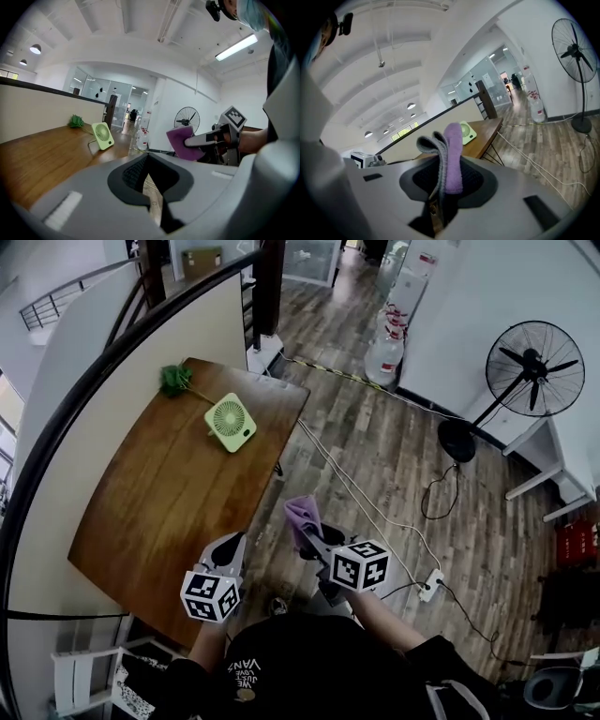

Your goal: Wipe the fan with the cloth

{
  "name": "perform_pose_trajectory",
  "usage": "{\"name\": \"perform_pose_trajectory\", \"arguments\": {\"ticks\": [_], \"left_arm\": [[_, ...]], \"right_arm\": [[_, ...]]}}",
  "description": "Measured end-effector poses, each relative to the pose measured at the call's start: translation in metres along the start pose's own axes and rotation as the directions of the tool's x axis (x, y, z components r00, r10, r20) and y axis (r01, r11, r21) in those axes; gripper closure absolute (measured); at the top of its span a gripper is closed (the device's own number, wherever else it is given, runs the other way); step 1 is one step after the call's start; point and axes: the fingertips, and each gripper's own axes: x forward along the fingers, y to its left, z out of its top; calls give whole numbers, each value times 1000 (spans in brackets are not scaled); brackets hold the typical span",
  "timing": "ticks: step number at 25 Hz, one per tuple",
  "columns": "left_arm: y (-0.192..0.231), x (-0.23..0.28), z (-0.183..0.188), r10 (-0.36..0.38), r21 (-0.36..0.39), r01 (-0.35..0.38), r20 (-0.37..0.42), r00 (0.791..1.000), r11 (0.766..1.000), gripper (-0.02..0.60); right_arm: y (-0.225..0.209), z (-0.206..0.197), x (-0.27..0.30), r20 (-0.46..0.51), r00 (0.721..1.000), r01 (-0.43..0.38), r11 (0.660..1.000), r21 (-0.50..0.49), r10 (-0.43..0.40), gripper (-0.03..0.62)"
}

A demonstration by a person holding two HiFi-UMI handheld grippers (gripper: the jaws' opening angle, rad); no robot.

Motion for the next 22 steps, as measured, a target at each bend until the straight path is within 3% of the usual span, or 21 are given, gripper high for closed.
{"name": "perform_pose_trajectory", "arguments": {"ticks": [4,12,22], "left_arm": [[16,22,-2,27,-22,-28,-7,1000,999,569],[44,62,14,180,-91,-179,6,984,980,571],[53,113,28,366,-147,-358,28,930,922,569]], "right_arm": [[-20,12,24,-21,1000,-18,1000,2,19,494],[-62,49,74,-117,986,-123,991,-54,116,494],[-110,88,121,-240,935,-293,950,-107,261,494]]}}
